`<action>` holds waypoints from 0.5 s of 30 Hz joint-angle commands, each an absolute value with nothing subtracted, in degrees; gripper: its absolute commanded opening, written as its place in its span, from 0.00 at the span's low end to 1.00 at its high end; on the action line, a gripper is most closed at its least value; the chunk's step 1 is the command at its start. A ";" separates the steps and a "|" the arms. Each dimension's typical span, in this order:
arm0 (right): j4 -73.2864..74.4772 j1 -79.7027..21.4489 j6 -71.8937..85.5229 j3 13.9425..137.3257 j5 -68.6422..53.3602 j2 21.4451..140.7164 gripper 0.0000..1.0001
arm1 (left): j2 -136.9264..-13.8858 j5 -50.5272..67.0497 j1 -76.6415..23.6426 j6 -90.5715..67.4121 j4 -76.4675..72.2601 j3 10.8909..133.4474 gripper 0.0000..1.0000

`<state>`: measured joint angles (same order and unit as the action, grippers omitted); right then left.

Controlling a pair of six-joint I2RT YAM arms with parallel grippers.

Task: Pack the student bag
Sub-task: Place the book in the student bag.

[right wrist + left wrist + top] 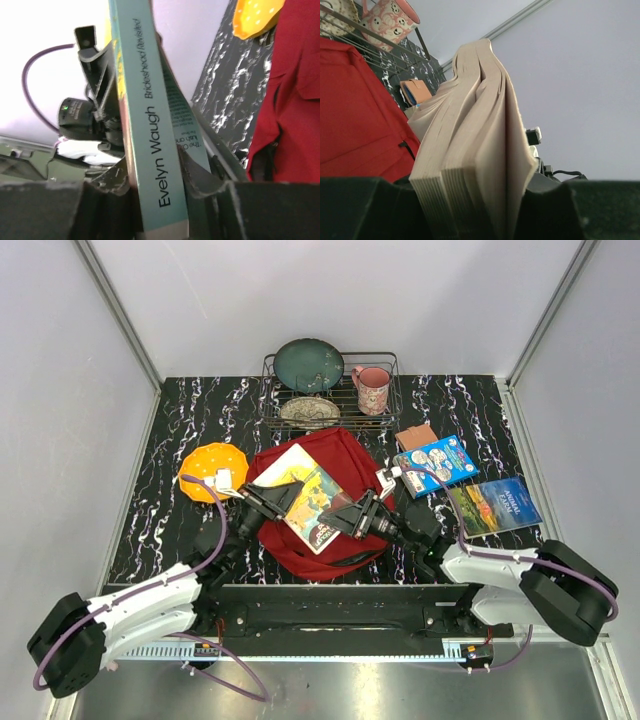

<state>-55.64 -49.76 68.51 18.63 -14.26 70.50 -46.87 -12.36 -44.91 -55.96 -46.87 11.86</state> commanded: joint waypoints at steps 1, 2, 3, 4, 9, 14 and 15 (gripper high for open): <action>-60.75 -51.07 69.17 18.11 -9.68 66.98 0.12 | -45.36 -15.29 -44.65 -55.29 -54.24 13.18 0.00; -59.25 -51.06 68.73 17.84 -8.89 66.02 0.05 | -45.09 -15.12 -44.56 -54.76 -53.18 13.44 0.13; -57.32 -51.15 67.60 17.84 -8.01 63.40 0.00 | -44.74 -14.77 -44.65 -54.06 -50.56 13.80 0.30; -52.52 -51.07 66.72 17.84 -6.26 61.63 0.00 | -44.13 -13.55 -44.56 -52.14 -48.80 14.67 0.49; -25.63 -51.07 61.18 19.68 6.91 43.66 0.00 | -41.23 -11.87 -44.65 -43.35 -30.11 18.89 0.99; 7.26 -51.06 57.40 22.84 27.05 23.17 0.00 | -40.69 -7.22 -44.74 -31.92 -19.52 23.20 0.99; 10.86 -50.98 57.22 23.46 29.16 20.85 0.00 | -41.56 -5.64 -44.82 -30.51 -17.68 23.90 0.99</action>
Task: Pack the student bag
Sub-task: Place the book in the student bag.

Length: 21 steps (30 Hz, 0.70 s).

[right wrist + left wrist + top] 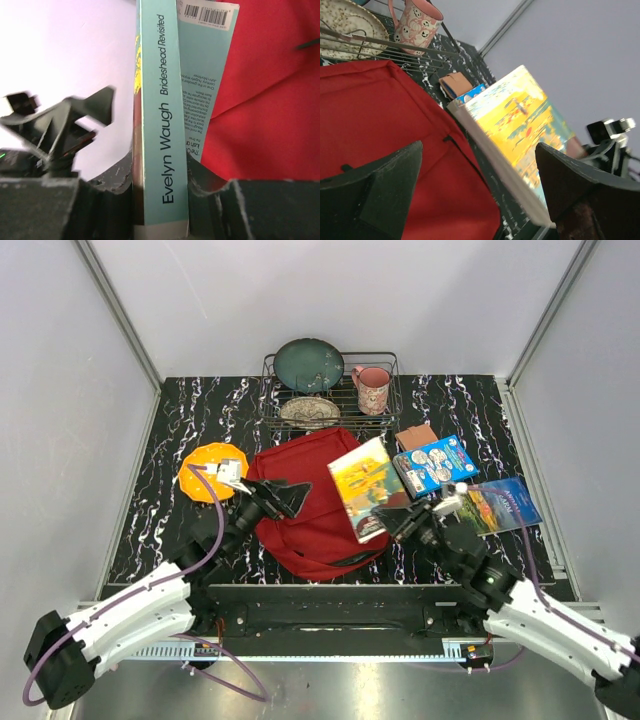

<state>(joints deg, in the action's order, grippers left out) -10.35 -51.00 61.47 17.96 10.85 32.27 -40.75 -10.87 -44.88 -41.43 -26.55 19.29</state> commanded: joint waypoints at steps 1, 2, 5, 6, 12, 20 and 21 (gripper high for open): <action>16.90 -50.98 57.04 24.08 32.66 18.66 0.00 | -43.75 -1.27 -45.09 -28.41 -17.14 25.30 0.99; 19.49 -50.98 56.78 25.30 34.17 15.76 0.00 | -45.07 0.34 -45.26 -27.61 -16.79 25.92 0.99; 30.21 -50.98 58.35 28.90 40.15 12.75 0.00 | -50.61 6.23 -48.68 -23.92 -16.18 28.47 0.99; 33.19 -50.98 59.06 29.87 41.82 12.22 0.00 | -53.93 6.07 -50.52 -22.43 -13.39 29.69 0.99; 46.40 -50.98 58.71 36.38 49.57 9.23 0.00 | -69.05 -1.22 -64.24 -11.34 -0.28 41.91 0.99; 48.60 -51.06 58.80 36.83 47.73 5.10 0.00 | -77.16 -0.35 -67.76 -8.26 4.12 47.02 0.99; 48.69 -50.98 58.89 36.74 47.46 5.10 0.00 | -78.91 -0.53 -68.02 -8.17 5.44 47.98 0.99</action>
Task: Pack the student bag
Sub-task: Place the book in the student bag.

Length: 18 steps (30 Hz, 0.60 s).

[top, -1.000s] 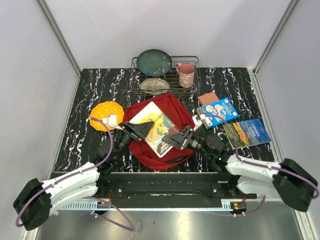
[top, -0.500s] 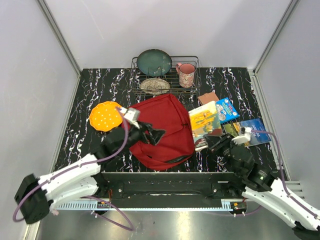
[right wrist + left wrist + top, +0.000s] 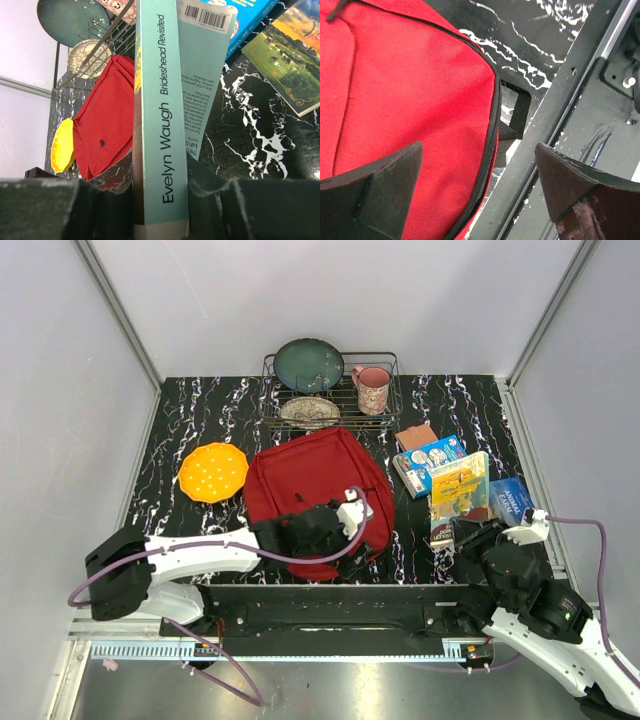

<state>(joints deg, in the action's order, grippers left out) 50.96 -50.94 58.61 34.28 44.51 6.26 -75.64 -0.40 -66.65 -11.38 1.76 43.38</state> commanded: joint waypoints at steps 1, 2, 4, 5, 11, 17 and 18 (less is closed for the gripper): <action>48.52 -50.98 58.97 36.65 46.76 5.01 0.01 | -79.88 -1.14 -68.55 -7.65 6.15 48.51 0.98; 48.34 -50.98 58.97 36.56 46.41 5.27 0.01 | -80.68 -1.93 -68.73 -7.56 7.02 49.12 0.97; 47.73 -51.06 58.97 36.48 45.36 5.80 0.01 | -82.79 -2.46 -69.25 -7.21 8.26 50.36 0.92; 47.38 -50.98 59.15 36.39 44.92 6.41 0.01 | -83.31 -2.63 -69.34 -7.21 8.09 50.62 0.92; 45.27 -51.06 60.12 35.34 40.79 8.35 0.01 | -86.22 -6.32 -69.61 -8.17 9.75 52.64 0.64; 43.77 -50.98 60.82 33.93 38.58 8.88 0.01 | -85.17 -10.28 -69.61 -8.88 9.84 53.17 0.36; 43.86 -51.06 60.99 33.84 38.32 8.79 0.01 | -85.60 -10.89 -69.70 -8.88 10.45 53.43 0.25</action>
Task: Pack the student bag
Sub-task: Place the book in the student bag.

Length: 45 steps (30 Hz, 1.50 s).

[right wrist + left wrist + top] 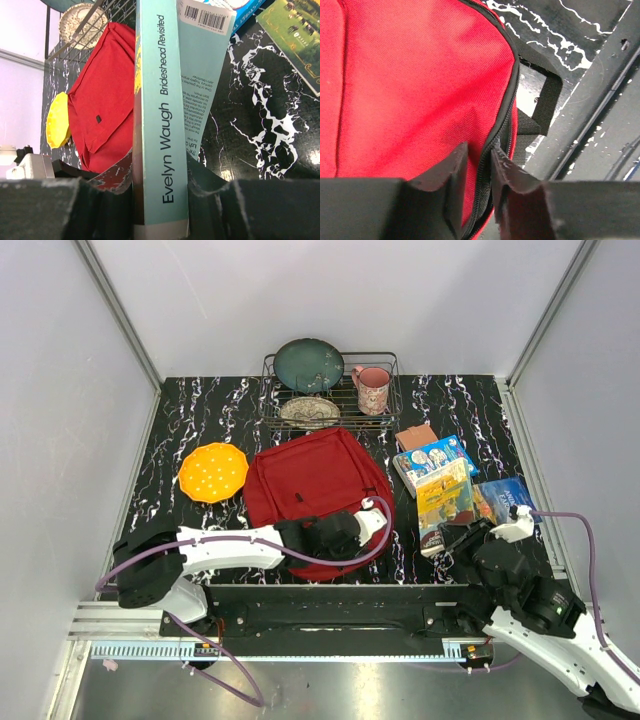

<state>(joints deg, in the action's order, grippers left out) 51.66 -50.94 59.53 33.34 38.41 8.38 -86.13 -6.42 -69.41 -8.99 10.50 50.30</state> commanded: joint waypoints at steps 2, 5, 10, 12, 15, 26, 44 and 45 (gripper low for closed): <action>43.68 -50.98 60.91 33.84 38.06 8.79 0.01 | -86.22 -12.83 -69.61 -8.70 11.25 53.88 0.19; 43.77 -50.98 60.56 34.01 37.79 8.70 0.01 | -86.84 -14.32 -69.70 -9.23 11.34 53.97 0.00; 44.99 -51.06 60.11 34.89 35.60 7.91 0.02 | -84.12 -20.37 -69.52 -10.81 10.72 54.58 0.00; 46.05 -50.98 60.82 34.89 34.37 6.51 0.01 | -82.53 -24.41 -68.65 -10.55 10.37 55.54 0.00; 45.54 -50.98 62.93 33.14 31.57 3.44 0.01 | -81.74 -27.50 -65.85 -10.46 9.84 57.21 0.00; 27.26 -50.98 52.39 32.08 6.61 3.69 0.00 | -76.12 -34.97 -58.45 -13.01 11.24 64.68 0.00; 3.01 -50.98 69.42 18.39 -5.81 16.00 0.00 | -58.46 -38.24 -58.45 -15.56 0.36 57.05 0.00; -2.75 -50.98 71.35 16.46 -3.97 15.56 0.00 | -57.93 -37.10 -58.88 -15.47 0.18 56.35 0.00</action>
<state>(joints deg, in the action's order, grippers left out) 18.28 -50.96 61.63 20.97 -7.11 18.22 -60.93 -38.59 -58.26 -15.09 8.23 58.17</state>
